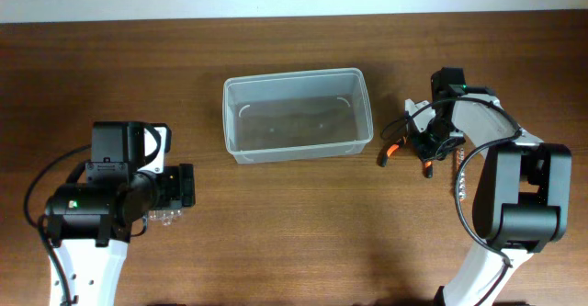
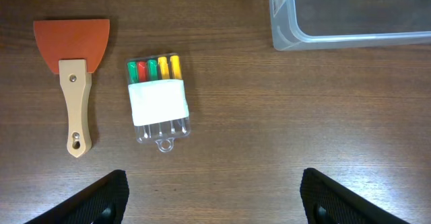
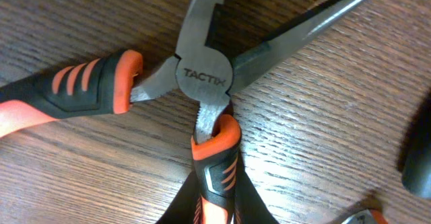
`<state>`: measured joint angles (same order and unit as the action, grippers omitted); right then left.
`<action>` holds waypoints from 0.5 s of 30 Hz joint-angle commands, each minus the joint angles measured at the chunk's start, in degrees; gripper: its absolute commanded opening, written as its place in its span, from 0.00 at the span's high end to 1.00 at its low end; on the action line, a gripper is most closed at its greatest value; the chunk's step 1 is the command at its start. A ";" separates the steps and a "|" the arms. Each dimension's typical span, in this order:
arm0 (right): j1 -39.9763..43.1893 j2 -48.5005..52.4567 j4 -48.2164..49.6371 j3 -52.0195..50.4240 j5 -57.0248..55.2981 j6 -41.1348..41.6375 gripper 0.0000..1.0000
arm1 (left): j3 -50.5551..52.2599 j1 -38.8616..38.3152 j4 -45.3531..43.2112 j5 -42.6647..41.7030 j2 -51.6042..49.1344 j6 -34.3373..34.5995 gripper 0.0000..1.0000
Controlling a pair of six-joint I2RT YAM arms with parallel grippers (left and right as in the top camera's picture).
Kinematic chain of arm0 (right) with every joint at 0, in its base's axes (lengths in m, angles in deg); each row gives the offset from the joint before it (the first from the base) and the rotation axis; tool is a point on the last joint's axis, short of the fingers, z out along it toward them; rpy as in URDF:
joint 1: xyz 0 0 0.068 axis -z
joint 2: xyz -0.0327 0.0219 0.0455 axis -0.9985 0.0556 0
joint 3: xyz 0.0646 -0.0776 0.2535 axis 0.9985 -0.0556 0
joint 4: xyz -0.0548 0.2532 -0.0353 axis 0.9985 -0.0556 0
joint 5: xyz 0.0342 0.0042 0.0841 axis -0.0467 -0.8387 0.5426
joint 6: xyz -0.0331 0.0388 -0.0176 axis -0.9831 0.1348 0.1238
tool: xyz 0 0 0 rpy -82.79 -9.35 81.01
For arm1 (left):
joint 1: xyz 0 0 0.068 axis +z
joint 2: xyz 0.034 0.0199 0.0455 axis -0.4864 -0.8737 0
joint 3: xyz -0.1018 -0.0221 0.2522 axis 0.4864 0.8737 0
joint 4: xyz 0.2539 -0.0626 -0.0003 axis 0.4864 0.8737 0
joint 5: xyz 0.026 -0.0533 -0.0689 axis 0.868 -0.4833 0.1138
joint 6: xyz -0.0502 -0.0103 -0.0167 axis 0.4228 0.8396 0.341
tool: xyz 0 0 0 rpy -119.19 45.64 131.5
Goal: Pack container
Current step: 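Carry the orange-black pliers into the container and release them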
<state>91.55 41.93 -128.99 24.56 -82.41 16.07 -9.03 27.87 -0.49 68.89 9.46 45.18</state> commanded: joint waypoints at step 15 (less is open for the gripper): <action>0.17 1.62 -3.15 3.15 0.39 3.50 0.96 | 0.24 -0.26 -0.17 0.44 0.28 -0.52 0.16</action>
<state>91.55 42.36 -130.78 25.81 -82.34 18.56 -9.03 27.87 -0.49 68.89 9.46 45.18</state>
